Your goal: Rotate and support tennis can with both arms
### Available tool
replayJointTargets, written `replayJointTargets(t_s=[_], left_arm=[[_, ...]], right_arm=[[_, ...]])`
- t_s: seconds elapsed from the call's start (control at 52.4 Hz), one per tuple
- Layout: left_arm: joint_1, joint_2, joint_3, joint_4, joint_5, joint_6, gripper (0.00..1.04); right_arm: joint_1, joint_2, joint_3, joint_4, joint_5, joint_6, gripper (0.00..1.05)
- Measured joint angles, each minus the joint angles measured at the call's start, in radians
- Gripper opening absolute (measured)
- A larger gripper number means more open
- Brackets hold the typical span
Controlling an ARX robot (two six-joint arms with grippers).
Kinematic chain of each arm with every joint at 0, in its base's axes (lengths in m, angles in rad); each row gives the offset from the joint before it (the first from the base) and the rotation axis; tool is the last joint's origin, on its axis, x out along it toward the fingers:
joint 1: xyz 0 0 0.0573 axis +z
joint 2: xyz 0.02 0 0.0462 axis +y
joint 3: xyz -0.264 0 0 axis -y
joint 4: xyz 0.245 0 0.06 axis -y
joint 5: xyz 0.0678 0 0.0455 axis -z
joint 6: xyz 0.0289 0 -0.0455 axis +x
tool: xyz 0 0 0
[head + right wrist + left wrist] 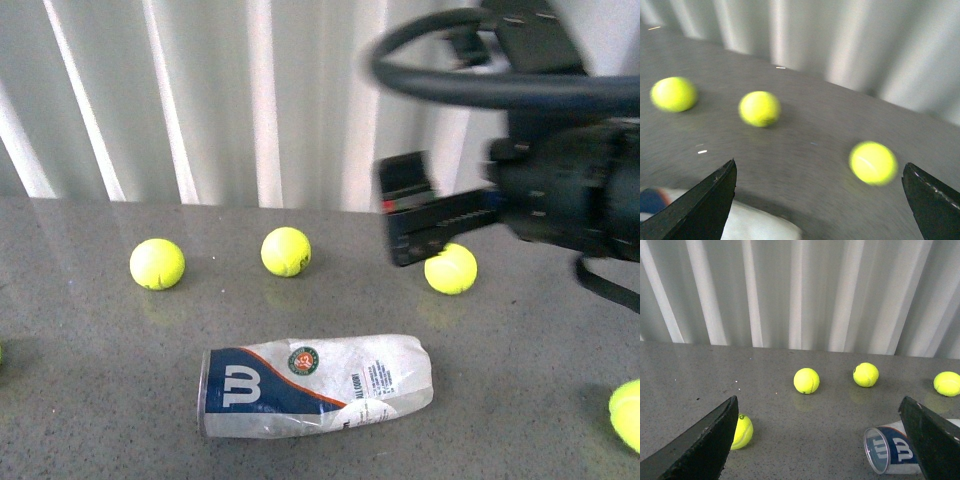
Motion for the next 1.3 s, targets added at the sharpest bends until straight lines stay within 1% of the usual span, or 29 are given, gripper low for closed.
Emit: replayJointTargets(t_s=[0.019, 0.057, 0.095, 0.248, 0.267, 0.286, 0.305, 0.324, 0.362, 0.382, 0.458, 0.496, 0.572, 0.668, 0.687, 0.725, 0.744, 0.782, 0.954, 1.202, 1.259, 1.297], left_arm=[[0.000, 0.000, 0.000, 0.000, 0.000, 0.000, 0.98], [0.000, 0.000, 0.000, 0.000, 0.000, 0.000, 0.98], [0.000, 0.000, 0.000, 0.000, -0.001, 0.000, 0.98], [0.000, -0.001, 0.000, 0.000, 0.000, 0.000, 0.98], [0.000, -0.001, 0.000, 0.000, 0.000, 0.000, 0.98], [0.000, -0.001, 0.000, 0.000, 0.000, 0.000, 0.98], [0.000, -0.001, 0.000, 0.000, -0.002, 0.000, 0.98], [0.000, -0.001, 0.000, 0.000, -0.002, 0.000, 0.98], [0.000, -0.002, 0.000, 0.000, -0.004, 0.000, 0.98], [0.000, -0.001, 0.000, 0.000, -0.003, 0.000, 0.98], [0.000, -0.001, 0.000, 0.000, -0.003, 0.000, 0.98], [0.000, -0.001, 0.000, 0.000, -0.002, 0.000, 0.98], [0.000, -0.001, 0.000, 0.000, 0.000, 0.000, 0.98], [0.000, -0.001, 0.000, 0.000, 0.000, 0.000, 0.98], [0.000, -0.001, 0.000, 0.000, 0.000, 0.000, 0.98], [0.000, -0.001, 0.000, 0.000, -0.001, 0.000, 0.98], [0.000, -0.001, 0.000, 0.000, -0.001, 0.000, 0.98], [0.000, -0.001, 0.000, 0.000, -0.001, 0.000, 0.98], [0.000, -0.001, 0.000, 0.000, 0.000, 0.000, 0.98], [0.000, -0.001, 0.000, 0.000, 0.000, 0.000, 0.98], [0.000, -0.001, 0.000, 0.000, 0.000, 0.000, 0.98], [0.000, -0.001, 0.000, 0.000, 0.000, 0.000, 0.98]], right_arm=[[-0.005, -0.012, -0.013, 0.001, 0.012, 0.007, 0.97], [-0.024, -0.049, -0.051, 0.002, 0.105, 0.060, 0.97], [-0.036, -0.065, -0.065, 0.002, 0.135, 0.086, 0.97], [-0.036, -0.076, -0.072, 0.004, 0.130, 0.137, 0.97], [-0.034, -0.068, -0.079, 0.032, 0.145, 0.132, 0.96], [-0.034, -0.055, -0.105, 0.135, 0.182, 0.108, 0.91], [-0.036, -0.050, -0.129, 0.212, 0.197, 0.091, 0.88], [-0.041, -0.049, -0.170, 0.313, 0.194, 0.069, 0.83], [-0.055, -0.066, -0.237, 0.433, 0.176, 0.045, 0.74], [-0.063, -0.079, -0.260, 0.464, 0.171, 0.040, 0.70], [-0.094, -0.132, -0.318, 0.499, 0.154, 0.027, 0.60], [-0.115, -0.169, -0.351, 0.502, 0.143, 0.023, 0.52], [-0.148, -0.194, -0.412, 0.557, 0.126, 0.018, 0.40], [-0.175, -0.240, -0.481, 0.549, 0.088, 0.014, 0.24], [-0.178, -0.246, -0.488, 0.546, 0.084, 0.014, 0.22], [-0.193, -0.295, -0.520, 0.528, 0.060, 0.013, 0.12], [-0.195, -0.304, -0.524, 0.525, 0.058, 0.013, 0.10], [-0.206, -0.340, -0.541, 0.511, 0.049, 0.013, 0.03], [-0.250, -0.475, -0.602, 0.437, 0.018, 0.010, 0.03], [-0.288, -0.660, -0.656, 0.309, -0.031, 0.010, 0.03], [-0.341, -0.719, -0.670, 0.262, -0.098, 0.010, 0.03], [-0.355, -0.745, -0.676, 0.241, -0.101, 0.010, 0.03]])
